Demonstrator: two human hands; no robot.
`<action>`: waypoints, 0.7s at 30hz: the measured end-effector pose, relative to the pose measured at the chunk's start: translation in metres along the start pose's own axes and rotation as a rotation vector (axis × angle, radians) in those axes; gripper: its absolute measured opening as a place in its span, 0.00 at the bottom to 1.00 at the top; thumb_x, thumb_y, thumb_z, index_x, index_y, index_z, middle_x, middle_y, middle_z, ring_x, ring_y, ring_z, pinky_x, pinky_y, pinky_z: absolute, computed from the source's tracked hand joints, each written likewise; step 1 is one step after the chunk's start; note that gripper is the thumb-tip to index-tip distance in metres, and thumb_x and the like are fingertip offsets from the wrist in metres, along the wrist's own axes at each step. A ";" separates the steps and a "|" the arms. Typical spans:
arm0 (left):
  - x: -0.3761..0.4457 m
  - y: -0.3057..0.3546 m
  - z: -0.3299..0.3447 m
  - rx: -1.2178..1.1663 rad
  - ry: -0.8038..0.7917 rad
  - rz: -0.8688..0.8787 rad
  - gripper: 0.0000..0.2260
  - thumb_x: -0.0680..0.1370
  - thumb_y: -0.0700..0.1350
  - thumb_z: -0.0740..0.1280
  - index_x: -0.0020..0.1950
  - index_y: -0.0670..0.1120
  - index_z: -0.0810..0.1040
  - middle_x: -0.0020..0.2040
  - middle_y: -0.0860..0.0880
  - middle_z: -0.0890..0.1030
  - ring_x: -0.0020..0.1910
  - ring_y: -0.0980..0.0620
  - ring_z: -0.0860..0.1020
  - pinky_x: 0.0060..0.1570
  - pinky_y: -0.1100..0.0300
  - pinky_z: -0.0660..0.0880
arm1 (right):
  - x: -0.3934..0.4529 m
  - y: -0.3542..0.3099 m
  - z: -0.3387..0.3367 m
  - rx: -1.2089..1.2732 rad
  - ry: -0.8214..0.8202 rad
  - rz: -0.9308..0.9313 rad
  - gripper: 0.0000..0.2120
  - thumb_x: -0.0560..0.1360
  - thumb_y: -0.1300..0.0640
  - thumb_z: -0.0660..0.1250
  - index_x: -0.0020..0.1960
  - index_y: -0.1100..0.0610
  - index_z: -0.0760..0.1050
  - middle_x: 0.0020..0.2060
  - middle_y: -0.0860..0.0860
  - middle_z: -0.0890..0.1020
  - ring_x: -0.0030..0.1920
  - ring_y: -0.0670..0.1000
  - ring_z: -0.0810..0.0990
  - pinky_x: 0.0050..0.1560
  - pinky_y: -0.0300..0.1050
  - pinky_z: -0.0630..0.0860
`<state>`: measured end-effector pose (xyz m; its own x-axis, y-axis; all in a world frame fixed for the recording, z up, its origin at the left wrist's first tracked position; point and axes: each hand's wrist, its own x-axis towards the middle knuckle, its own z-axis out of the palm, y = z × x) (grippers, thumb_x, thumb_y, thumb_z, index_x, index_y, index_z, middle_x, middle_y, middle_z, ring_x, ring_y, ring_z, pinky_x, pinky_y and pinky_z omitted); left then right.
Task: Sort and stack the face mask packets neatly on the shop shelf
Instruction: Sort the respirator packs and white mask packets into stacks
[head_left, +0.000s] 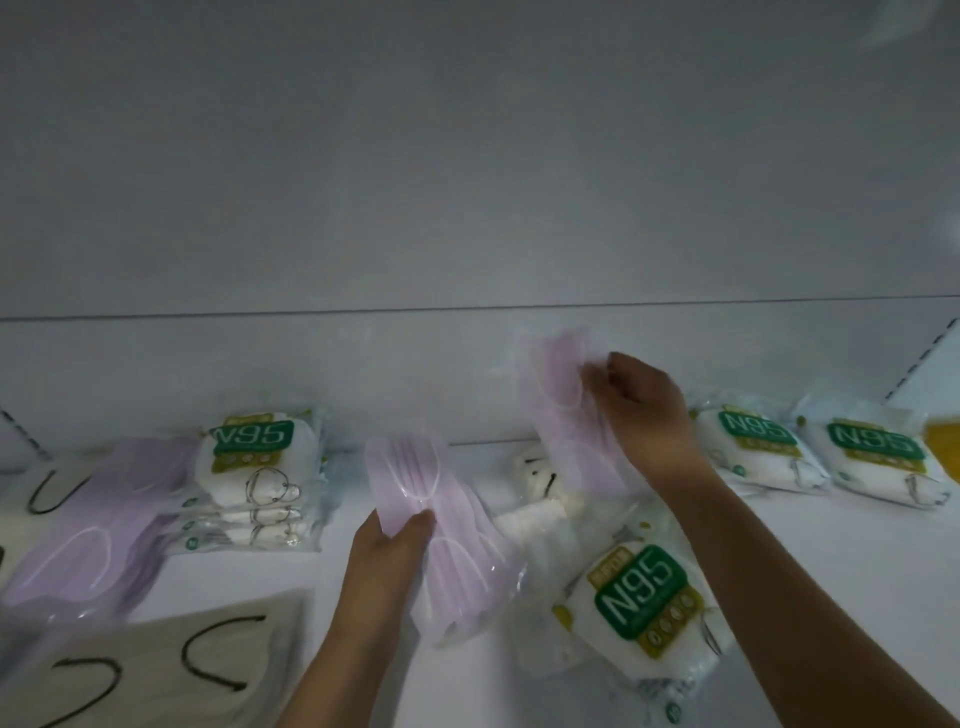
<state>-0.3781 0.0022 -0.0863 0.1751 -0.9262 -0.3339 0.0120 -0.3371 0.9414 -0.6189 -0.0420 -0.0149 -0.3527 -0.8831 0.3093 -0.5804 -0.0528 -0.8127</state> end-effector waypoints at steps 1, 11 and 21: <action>0.000 0.002 0.001 -0.026 -0.014 0.001 0.06 0.79 0.41 0.67 0.53 0.44 0.82 0.44 0.46 0.86 0.45 0.47 0.84 0.47 0.54 0.78 | -0.001 -0.013 -0.004 0.190 0.005 0.028 0.14 0.79 0.54 0.65 0.43 0.65 0.75 0.31 0.56 0.72 0.33 0.48 0.69 0.35 0.43 0.63; -0.005 -0.006 0.004 -0.099 -0.293 0.015 0.18 0.73 0.47 0.74 0.60 0.41 0.81 0.50 0.41 0.86 0.49 0.41 0.85 0.53 0.48 0.80 | -0.060 0.004 0.062 0.092 -0.265 0.004 0.07 0.78 0.50 0.67 0.43 0.50 0.78 0.34 0.43 0.78 0.34 0.42 0.76 0.42 0.40 0.76; 0.001 -0.011 -0.017 -0.112 0.096 0.057 0.06 0.77 0.37 0.65 0.43 0.45 0.79 0.37 0.45 0.82 0.37 0.44 0.80 0.42 0.53 0.74 | -0.048 0.053 0.055 -0.735 -0.707 -0.246 0.24 0.75 0.42 0.68 0.68 0.50 0.72 0.63 0.50 0.76 0.65 0.52 0.71 0.64 0.43 0.63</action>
<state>-0.3617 0.0074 -0.0964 0.2720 -0.9212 -0.2783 0.1077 -0.2583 0.9600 -0.5922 -0.0280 -0.1005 0.2074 -0.9701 -0.1259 -0.9642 -0.1810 -0.1936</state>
